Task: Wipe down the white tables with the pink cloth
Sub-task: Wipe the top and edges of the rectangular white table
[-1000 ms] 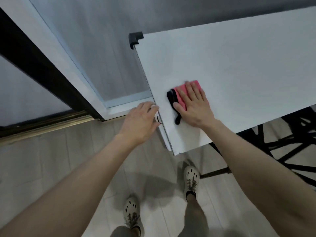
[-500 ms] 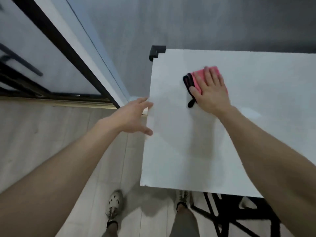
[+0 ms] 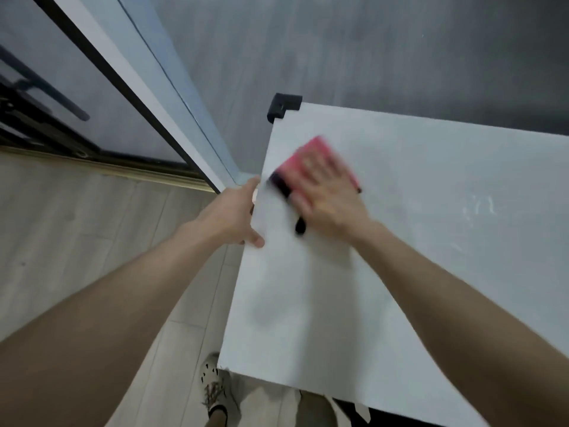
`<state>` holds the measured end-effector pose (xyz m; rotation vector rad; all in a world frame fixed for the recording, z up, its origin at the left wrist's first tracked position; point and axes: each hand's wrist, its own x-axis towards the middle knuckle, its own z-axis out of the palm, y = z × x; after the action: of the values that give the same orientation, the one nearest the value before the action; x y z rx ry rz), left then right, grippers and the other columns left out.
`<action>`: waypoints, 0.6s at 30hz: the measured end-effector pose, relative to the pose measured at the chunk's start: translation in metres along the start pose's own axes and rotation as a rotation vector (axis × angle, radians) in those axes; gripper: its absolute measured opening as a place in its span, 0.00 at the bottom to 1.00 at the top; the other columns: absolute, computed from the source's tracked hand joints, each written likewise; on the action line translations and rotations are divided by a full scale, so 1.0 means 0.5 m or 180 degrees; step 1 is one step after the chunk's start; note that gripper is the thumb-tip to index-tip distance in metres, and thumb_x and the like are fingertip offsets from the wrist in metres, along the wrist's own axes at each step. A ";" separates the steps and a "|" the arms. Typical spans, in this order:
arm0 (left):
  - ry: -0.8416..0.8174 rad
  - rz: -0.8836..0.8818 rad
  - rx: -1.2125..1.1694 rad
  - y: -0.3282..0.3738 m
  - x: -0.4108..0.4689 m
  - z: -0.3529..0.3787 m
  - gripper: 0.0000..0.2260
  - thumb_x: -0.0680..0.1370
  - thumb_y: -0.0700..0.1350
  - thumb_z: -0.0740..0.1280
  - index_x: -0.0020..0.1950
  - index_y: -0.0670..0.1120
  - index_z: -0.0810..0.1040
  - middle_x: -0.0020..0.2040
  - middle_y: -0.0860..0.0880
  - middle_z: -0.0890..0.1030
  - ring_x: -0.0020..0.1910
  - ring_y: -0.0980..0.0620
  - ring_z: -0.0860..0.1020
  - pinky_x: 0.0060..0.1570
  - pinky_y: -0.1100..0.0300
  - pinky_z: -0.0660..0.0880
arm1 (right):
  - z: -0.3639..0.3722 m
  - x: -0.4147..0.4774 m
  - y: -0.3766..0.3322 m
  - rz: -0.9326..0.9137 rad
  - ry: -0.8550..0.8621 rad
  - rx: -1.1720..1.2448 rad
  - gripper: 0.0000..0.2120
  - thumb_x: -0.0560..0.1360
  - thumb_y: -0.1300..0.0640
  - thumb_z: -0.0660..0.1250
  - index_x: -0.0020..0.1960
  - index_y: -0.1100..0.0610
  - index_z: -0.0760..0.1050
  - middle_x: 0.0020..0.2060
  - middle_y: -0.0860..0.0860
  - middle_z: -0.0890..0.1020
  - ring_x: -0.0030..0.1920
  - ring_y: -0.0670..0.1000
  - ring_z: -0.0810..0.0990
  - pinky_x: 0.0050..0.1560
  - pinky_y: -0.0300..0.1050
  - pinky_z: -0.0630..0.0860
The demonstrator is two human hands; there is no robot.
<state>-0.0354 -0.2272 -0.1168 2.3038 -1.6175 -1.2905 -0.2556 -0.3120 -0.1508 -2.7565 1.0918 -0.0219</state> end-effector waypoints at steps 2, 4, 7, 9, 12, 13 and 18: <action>-0.0157 -0.0019 -0.0119 -0.001 -0.002 -0.004 0.64 0.66 0.36 0.88 0.88 0.62 0.51 0.58 0.49 0.86 0.40 0.45 0.88 0.41 0.45 0.88 | -0.006 0.005 0.039 -0.0883 -0.0143 -0.0216 0.29 0.87 0.39 0.52 0.87 0.43 0.59 0.87 0.51 0.56 0.88 0.54 0.48 0.87 0.57 0.44; -0.0280 0.0002 -0.0294 -0.009 0.003 -0.004 0.67 0.66 0.34 0.87 0.88 0.67 0.47 0.59 0.53 0.87 0.39 0.47 0.88 0.38 0.47 0.88 | -0.041 0.044 0.148 0.0114 0.0082 -0.0147 0.31 0.86 0.37 0.51 0.87 0.44 0.58 0.88 0.53 0.54 0.88 0.54 0.46 0.87 0.55 0.41; -0.0269 -0.0057 -0.0505 -0.023 0.000 -0.003 0.67 0.66 0.34 0.87 0.87 0.71 0.48 0.58 0.58 0.87 0.40 0.52 0.88 0.36 0.50 0.87 | -0.047 0.082 0.126 0.1595 0.0161 0.0202 0.31 0.87 0.40 0.50 0.88 0.46 0.55 0.88 0.55 0.51 0.88 0.55 0.46 0.87 0.59 0.40; -0.0240 -0.0044 -0.0605 -0.022 -0.005 0.003 0.65 0.66 0.33 0.87 0.84 0.74 0.51 0.56 0.57 0.88 0.39 0.55 0.87 0.35 0.48 0.87 | -0.012 0.067 0.024 0.0303 0.0102 -0.0065 0.30 0.88 0.40 0.49 0.88 0.45 0.54 0.88 0.52 0.52 0.88 0.53 0.46 0.87 0.58 0.42; -0.0237 -0.0100 -0.0714 -0.026 -0.003 0.001 0.62 0.67 0.35 0.87 0.79 0.80 0.53 0.49 0.60 0.88 0.39 0.56 0.87 0.37 0.44 0.88 | -0.015 0.092 0.034 -0.0850 0.0082 -0.0181 0.29 0.89 0.40 0.50 0.88 0.44 0.54 0.88 0.48 0.52 0.88 0.50 0.45 0.88 0.55 0.44; -0.0267 -0.0131 -0.0728 -0.031 -0.003 -0.001 0.64 0.67 0.38 0.88 0.80 0.81 0.50 0.48 0.62 0.87 0.40 0.56 0.87 0.37 0.45 0.88 | -0.029 0.125 0.058 -0.0474 0.0105 -0.0158 0.29 0.89 0.41 0.50 0.88 0.44 0.53 0.88 0.48 0.52 0.88 0.50 0.44 0.87 0.55 0.43; -0.0347 -0.0174 -0.0694 -0.037 -0.004 -0.003 0.64 0.66 0.42 0.89 0.79 0.83 0.49 0.55 0.53 0.86 0.40 0.52 0.88 0.36 0.49 0.87 | 0.007 0.061 -0.041 0.0019 0.0156 0.0016 0.29 0.89 0.42 0.48 0.88 0.48 0.55 0.88 0.51 0.53 0.88 0.52 0.48 0.87 0.57 0.46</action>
<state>-0.0207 -0.2176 -0.1232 2.1965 -1.3706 -1.5441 -0.2191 -0.3175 -0.1521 -2.7620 1.1104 -0.0920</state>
